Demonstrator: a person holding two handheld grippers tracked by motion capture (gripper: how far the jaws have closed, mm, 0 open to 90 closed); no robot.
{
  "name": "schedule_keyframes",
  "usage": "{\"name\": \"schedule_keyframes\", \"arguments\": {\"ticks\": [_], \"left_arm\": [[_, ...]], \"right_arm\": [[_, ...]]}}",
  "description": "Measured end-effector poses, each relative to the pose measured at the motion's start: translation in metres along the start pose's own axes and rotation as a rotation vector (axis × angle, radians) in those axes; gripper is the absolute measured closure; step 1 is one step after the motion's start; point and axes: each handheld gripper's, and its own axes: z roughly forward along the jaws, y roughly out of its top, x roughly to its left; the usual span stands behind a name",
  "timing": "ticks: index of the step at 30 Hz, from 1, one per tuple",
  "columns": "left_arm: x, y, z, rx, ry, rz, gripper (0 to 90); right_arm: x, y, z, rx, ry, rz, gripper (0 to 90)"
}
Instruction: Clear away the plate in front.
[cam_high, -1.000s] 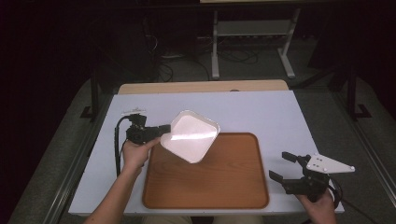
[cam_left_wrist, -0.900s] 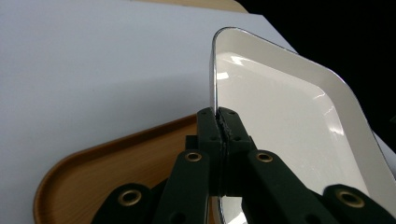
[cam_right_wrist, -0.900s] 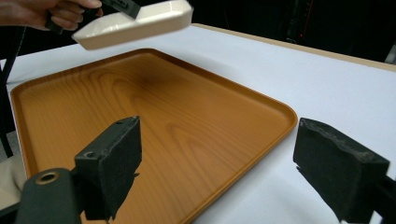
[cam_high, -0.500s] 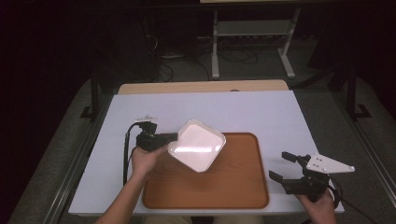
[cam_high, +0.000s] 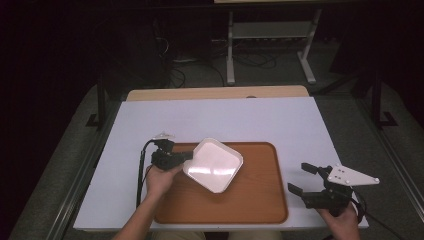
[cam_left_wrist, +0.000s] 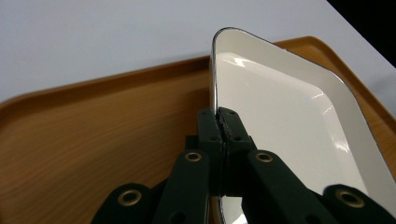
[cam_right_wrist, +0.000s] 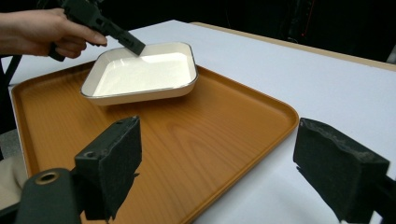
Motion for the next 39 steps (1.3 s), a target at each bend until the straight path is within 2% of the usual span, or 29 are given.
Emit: {"name": "schedule_keyframes", "arguments": {"ticks": [4,9,12,14,16,19,21,22,23,24,26,29,35,39], "left_arm": [[0.001,-0.004,0.001,0.003,0.009,-0.015,89.0],[0.001,-0.012,0.001,0.033,0.052,-0.008,89.0],[0.003,-0.019,-0.002,0.035,0.063,-0.024,89.1],[0.003,-0.025,-0.003,0.042,0.1,-0.04,89.0],[0.004,-0.03,-0.005,0.03,0.104,-0.072,88.9],[-0.003,-0.033,-0.008,0.031,0.15,-0.073,88.4],[-0.009,-0.034,-0.009,0.032,0.184,-0.057,86.2],[-0.012,-0.035,-0.01,0.041,0.189,-0.064,79.0],[-0.014,-0.036,-0.01,0.044,0.189,-0.073,70.4],[-0.015,-0.037,-0.011,0.042,0.182,-0.071,69.0],[-0.02,-0.041,-0.013,0.047,0.184,-0.051,69.8],[-0.022,-0.046,-0.017,0.043,0.163,-0.071,69.7],[-0.028,-0.054,-0.024,0.048,0.125,-0.08,59.5],[-0.031,-0.06,-0.027,0.056,0.096,-0.077,58.0]], "right_arm": [[0.0,0.0,0.0,-0.009,0.005,0.008,14.6],[0.0,0.0,0.001,0.003,0.003,0.0,14.6],[0.0,0.0,0.001,0.003,0.003,0.0,14.6],[0.001,0.0,0.001,0.003,0.003,0.0,14.6],[0.001,0.0,0.002,0.005,0.004,-0.001,14.6],[0.001,0.0,0.002,0.008,0.003,-0.006,14.6],[0.001,0.001,0.002,0.009,0.002,-0.008,14.6],[0.001,0.001,0.002,0.008,0.001,-0.008,14.6],[0.002,0.001,0.002,0.007,0.001,-0.009,14.6],[0.002,0.001,0.002,0.007,0.0,-0.01,14.6],[0.002,0.001,0.002,0.01,-0.001,-0.011,14.6],[0.002,0.001,0.002,0.008,-0.001,-0.012,14.6],[0.002,0.001,0.002,0.01,-0.002,-0.012,14.6],[0.002,0.001,0.002,0.009,-0.003,-0.013,14.6]]}}
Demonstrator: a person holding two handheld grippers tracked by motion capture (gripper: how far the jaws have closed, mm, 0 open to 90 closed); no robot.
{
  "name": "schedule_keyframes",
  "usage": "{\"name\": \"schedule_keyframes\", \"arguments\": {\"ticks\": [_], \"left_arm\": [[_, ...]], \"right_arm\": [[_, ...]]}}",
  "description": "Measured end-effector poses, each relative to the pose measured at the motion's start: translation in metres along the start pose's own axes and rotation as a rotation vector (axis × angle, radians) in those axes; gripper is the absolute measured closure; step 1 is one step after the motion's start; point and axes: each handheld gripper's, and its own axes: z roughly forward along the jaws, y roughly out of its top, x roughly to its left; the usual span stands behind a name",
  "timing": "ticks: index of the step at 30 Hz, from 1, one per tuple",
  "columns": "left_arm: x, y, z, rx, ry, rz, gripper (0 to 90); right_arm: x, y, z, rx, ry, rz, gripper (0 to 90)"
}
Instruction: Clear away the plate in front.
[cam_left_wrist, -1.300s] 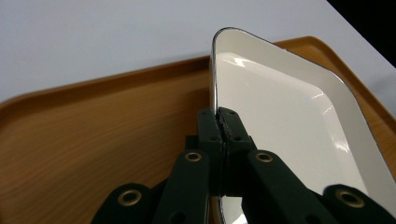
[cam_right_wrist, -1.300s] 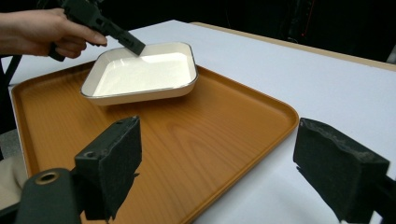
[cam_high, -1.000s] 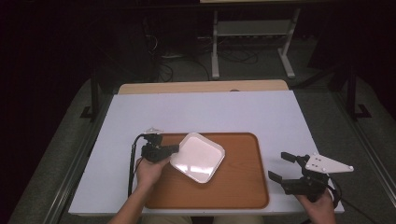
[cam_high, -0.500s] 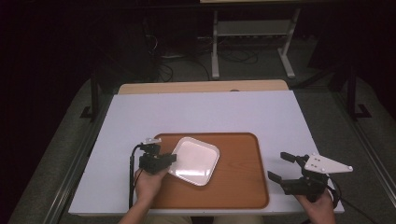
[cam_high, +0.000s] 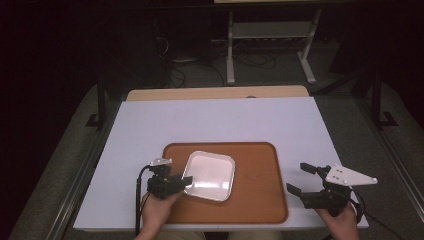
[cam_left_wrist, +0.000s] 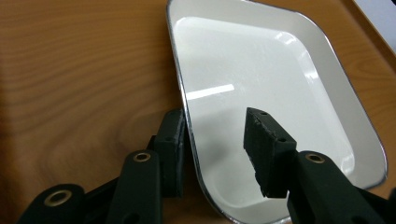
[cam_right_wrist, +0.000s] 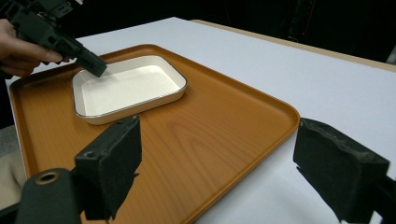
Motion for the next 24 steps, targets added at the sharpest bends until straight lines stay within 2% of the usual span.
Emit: {"name": "schedule_keyframes", "arguments": {"ticks": [2,10,12,17,22,24], "left_arm": [[0.0,-0.003,0.0,0.001,-0.018,-0.01,56.5],[-0.007,-0.011,-0.002,-0.003,-0.037,-0.002,58.8],[-0.01,-0.013,-0.001,-0.011,-0.044,-0.019,57.1],[-0.016,-0.015,0.001,-0.014,-0.047,-0.003,58.1],[-0.018,-0.016,0.001,-0.012,-0.06,-0.006,58.1],[-0.019,-0.016,0.0,-0.014,-0.056,0.007,58.5]], "right_arm": [[0.0,0.0,0.0,0.001,0.0,0.0,14.6],[0.001,0.0,0.0,0.005,0.001,-0.004,14.6],[0.0,0.0,0.0,0.003,0.002,-0.004,14.6],[0.001,0.001,0.0,0.003,0.003,-0.007,14.6],[0.0,0.0,0.0,0.002,0.003,-0.004,14.6],[0.0,0.0,0.0,0.002,0.003,-0.005,14.6]]}}
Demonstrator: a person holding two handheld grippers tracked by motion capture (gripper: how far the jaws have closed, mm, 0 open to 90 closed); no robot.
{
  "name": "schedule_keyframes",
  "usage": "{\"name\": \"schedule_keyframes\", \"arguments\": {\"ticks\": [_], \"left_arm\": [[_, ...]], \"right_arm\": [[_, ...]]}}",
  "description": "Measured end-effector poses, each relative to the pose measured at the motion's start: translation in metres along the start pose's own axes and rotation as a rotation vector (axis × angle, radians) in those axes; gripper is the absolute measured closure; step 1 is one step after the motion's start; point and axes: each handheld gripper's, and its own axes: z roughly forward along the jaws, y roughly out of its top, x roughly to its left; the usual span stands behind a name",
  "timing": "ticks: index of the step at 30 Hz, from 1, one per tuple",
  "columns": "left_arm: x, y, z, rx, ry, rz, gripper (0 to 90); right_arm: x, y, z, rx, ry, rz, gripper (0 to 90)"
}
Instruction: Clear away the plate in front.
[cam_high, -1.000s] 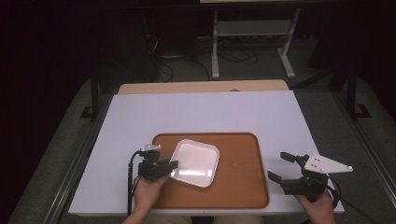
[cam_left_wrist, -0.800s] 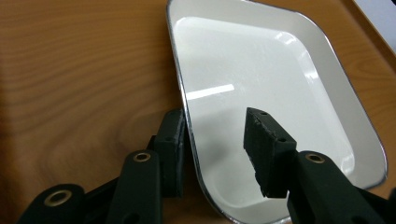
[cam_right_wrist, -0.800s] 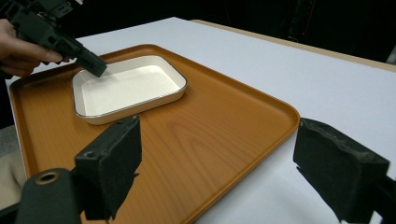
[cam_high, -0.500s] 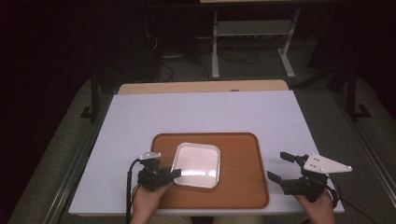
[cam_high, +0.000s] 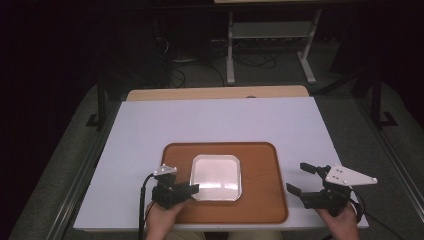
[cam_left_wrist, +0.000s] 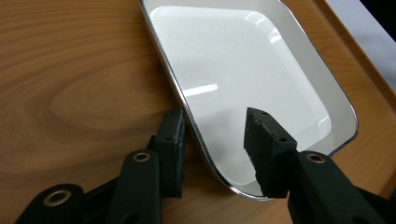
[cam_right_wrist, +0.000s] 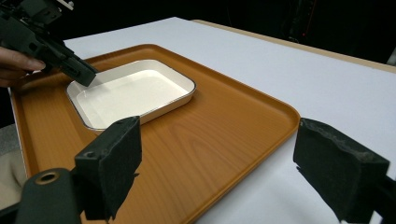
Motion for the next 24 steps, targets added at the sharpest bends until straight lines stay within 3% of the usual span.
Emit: {"name": "schedule_keyframes", "arguments": {"ticks": [5,9,15,22,24], "left_arm": [[-0.001,0.0,-0.001,-0.002,-0.003,0.001,57.7],[-0.001,0.0,-0.002,-0.01,0.011,0.028,55.5],[0.0,0.005,-0.004,-0.04,0.045,0.103,51.7],[0.005,0.013,-0.006,-0.075,0.017,0.155,52.2],[0.007,0.016,-0.009,-0.084,0.033,0.2,50.9]], "right_arm": [[0.0,0.0,0.0,0.0,-0.001,0.001,14.6],[0.0,0.0,0.0,-0.002,-0.001,0.0,14.6],[-0.002,-0.001,-0.002,-0.004,-0.007,0.006,14.6],[-0.005,-0.002,-0.005,-0.008,-0.018,0.02,14.6],[-0.005,-0.002,-0.004,-0.004,-0.018,0.02,14.6]]}}
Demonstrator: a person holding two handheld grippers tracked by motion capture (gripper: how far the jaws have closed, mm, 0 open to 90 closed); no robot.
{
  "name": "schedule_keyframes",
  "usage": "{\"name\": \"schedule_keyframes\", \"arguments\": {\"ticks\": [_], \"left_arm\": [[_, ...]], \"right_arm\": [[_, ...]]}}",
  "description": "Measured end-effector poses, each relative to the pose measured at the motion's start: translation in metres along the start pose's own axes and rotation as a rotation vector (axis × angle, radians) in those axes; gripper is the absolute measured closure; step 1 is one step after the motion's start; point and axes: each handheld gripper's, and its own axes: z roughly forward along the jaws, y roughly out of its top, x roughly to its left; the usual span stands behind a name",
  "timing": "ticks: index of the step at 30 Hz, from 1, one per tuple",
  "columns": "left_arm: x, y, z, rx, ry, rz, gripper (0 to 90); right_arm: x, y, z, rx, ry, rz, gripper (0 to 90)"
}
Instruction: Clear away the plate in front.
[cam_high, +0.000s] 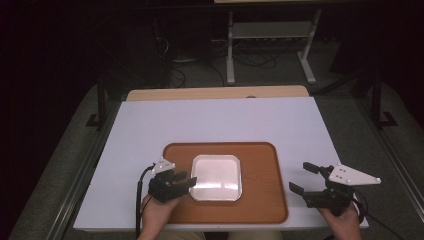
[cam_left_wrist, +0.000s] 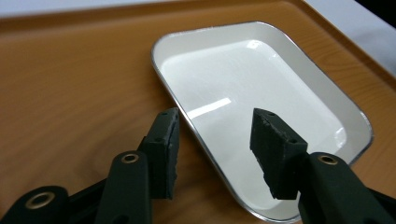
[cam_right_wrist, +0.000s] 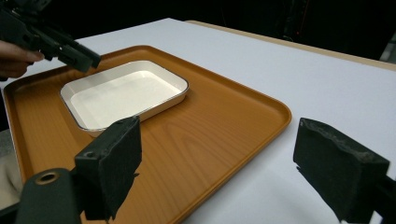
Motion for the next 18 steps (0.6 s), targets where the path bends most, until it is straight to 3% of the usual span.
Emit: {"name": "schedule_keyframes", "arguments": {"ticks": [11,18], "left_arm": [[0.013,0.007,-0.013,-0.043,-0.031,0.104,42.3],[0.025,0.008,-0.025,-0.077,-0.03,0.132,38.1]], "right_arm": [[0.0,0.0,0.001,0.008,-0.005,-0.002,14.6],[0.0,-0.001,0.001,0.012,-0.011,0.002,14.6]]}}
